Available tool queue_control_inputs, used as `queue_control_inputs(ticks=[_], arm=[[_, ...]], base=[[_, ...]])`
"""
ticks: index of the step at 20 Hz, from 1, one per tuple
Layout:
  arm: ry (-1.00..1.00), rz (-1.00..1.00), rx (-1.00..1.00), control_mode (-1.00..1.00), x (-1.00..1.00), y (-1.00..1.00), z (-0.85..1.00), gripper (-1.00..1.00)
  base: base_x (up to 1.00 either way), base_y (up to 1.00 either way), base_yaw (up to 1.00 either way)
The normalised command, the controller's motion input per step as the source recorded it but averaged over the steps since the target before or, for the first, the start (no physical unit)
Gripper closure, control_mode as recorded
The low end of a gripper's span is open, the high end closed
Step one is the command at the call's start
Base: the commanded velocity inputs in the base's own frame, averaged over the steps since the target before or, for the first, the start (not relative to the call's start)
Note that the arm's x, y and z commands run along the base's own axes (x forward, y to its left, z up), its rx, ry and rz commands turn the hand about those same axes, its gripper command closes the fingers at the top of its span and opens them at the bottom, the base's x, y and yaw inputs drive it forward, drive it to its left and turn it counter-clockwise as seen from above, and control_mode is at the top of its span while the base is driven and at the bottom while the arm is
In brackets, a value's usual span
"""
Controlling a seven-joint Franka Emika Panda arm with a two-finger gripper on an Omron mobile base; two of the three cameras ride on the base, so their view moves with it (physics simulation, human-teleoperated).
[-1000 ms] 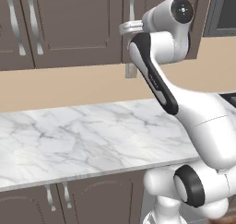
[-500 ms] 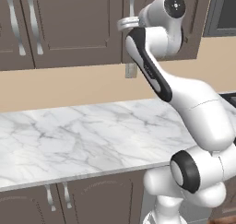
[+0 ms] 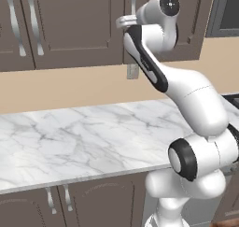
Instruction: Open the cabinet, pick the kettle from the cabinet, and place it in the sink.
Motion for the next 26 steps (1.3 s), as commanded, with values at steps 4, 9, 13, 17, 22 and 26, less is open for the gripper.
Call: queue_control_inputs(ticks=[4, 9, 13, 17, 22, 26], arm=[[0.00, 0.00, 0.00, -1.00, 0.38, 0.01, -0.05, -1.00], [0.05, 0.00, 0.03, -1.00, 0.33, 0.06, -0.14, -1.00], [0.04, 0.00, 0.03, -1.00, 0.34, 0.11, -0.17, 1.00], [0.05, 0.00, 0.02, -1.00, 0.31, 0.13, -0.17, 1.00], [0.01, 0.00, 0.00, -1.00, 0.09, 0.18, -0.26, 1.00], [0.00, 0.00, 0.01, -1.00, 0.02, 0.29, -0.30, 1.00]], base=[[0.00, 0.00, 0.00], [0.00, 0.00, 0.00], [0.00, 0.00, 0.00], [0.00, 0.00, 0.00], [0.00, 0.00, 0.00], [0.00, 0.00, 0.00]])
